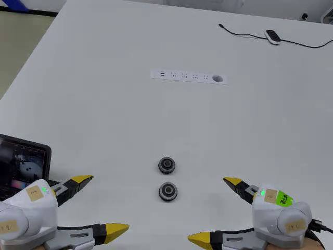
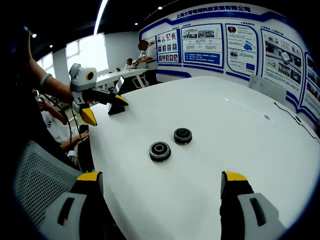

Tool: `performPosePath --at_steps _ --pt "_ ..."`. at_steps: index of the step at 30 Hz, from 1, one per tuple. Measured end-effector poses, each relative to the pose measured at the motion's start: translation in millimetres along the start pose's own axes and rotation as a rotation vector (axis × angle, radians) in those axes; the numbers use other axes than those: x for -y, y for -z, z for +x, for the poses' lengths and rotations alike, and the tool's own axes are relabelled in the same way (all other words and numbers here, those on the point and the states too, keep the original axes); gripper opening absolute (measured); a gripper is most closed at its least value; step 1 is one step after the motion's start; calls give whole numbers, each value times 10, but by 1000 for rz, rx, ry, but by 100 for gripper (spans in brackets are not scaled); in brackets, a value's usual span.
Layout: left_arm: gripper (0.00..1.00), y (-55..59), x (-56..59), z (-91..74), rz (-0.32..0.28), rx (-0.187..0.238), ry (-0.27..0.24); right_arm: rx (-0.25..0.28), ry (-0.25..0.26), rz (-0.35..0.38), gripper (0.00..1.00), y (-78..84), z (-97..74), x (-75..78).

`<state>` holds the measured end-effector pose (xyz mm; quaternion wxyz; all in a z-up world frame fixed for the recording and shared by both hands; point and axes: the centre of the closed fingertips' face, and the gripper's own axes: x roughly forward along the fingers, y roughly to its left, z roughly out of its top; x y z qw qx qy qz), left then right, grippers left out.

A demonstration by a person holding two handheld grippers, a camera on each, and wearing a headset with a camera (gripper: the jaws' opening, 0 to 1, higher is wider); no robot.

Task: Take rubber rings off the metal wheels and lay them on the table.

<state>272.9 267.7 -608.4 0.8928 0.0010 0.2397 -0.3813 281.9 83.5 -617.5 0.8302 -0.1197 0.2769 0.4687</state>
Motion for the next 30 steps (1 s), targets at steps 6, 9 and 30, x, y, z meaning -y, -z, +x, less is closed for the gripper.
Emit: performPosePath --at_steps 6,9,30 --pt "84 -20 11 21 0 -1 5 5 -6 21 99 -20 37 -12" --pt "83 -22 12 38 1 -5 3 -1 -15 32 98 -14 60 -34" --pt "69 -12 96 228 31 -46 47 0 -52 157 74 -72 246 -95"
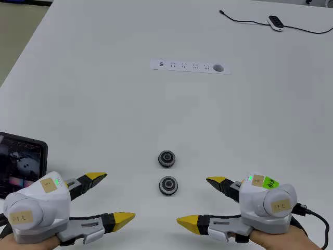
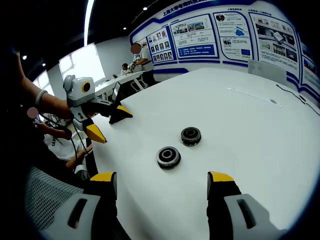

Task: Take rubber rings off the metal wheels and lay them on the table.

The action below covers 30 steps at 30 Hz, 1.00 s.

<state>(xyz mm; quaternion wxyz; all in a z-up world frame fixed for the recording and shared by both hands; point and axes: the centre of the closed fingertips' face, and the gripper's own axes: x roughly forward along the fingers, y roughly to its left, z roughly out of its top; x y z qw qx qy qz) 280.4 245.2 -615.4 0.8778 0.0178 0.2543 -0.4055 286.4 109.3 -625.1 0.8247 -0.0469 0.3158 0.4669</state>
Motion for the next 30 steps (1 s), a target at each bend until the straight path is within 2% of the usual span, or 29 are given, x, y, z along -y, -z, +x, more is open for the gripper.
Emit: performPosePath --at_steps 12,17,30 --pt "57 -31 34 131 37 -24 28 14 -31 98 68 -19 107 -57" --pt "49 -73 72 205 57 -27 48 19 -41 117 67 -25 155 -74" --pt "38 -194 163 450 107 -39 104 37 -65 187 64 -82 252 -60"
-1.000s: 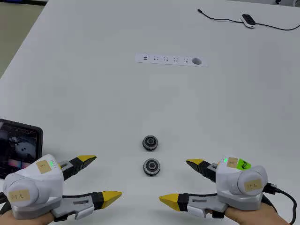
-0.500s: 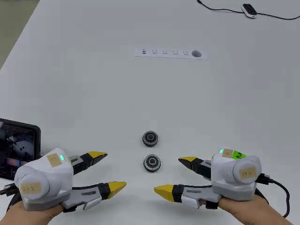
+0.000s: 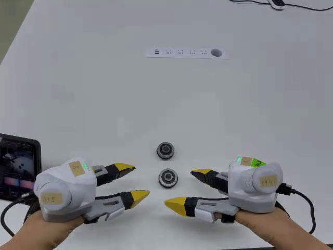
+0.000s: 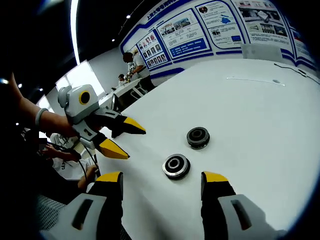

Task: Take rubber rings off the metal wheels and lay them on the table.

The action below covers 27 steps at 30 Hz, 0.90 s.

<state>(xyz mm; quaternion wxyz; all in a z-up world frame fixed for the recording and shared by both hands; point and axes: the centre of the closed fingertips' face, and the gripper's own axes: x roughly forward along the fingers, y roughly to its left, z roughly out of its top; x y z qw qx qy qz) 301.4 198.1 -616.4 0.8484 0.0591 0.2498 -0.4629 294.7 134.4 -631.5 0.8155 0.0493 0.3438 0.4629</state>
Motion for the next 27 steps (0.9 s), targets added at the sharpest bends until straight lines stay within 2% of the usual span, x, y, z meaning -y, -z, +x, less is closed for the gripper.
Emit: performPosePath --at_steps 9,17,22,27 --pt "29 -30 45 155 30 -25 37 -3 3 53 59 48 25 9" --pt "24 -50 68 274 51 -45 61 18 0 100 57 44 43 22" --pt "19 -45 83 352 102 -71 73 44 -5 151 56 12 57 34" --pt "17 -47 92 419 130 -92 86 53 -6 166 56 -5 67 49"
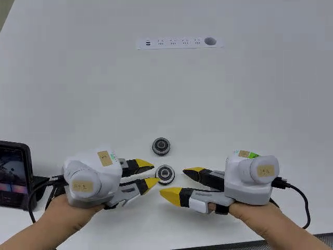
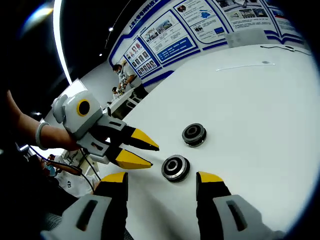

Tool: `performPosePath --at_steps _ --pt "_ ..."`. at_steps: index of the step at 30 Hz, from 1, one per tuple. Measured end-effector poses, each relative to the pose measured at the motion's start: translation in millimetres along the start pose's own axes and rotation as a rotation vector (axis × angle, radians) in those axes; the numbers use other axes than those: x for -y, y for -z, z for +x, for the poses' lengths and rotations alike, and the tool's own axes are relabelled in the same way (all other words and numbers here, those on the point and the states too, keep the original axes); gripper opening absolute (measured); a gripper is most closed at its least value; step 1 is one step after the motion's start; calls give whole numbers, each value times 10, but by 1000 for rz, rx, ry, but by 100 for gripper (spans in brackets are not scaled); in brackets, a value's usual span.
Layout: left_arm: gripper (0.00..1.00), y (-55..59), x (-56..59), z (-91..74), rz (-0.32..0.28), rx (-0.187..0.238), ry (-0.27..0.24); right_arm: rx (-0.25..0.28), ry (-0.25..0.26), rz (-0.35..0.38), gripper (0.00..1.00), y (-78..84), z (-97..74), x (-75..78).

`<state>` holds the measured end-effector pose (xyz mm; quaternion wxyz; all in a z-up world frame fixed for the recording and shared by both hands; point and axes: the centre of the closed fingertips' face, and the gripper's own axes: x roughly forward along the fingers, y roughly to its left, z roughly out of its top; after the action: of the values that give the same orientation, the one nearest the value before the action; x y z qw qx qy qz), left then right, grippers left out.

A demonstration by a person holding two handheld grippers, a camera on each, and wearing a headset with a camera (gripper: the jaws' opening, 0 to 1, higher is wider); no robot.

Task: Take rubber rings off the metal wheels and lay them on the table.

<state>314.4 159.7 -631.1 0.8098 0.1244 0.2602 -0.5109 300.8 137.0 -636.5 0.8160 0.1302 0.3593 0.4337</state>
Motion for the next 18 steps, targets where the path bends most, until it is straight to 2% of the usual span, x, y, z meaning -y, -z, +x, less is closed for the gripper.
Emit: performPosePath --at_steps 18 --pt "17 24 6 226 57 -51 48 10 -11 33 55 4 57 29"
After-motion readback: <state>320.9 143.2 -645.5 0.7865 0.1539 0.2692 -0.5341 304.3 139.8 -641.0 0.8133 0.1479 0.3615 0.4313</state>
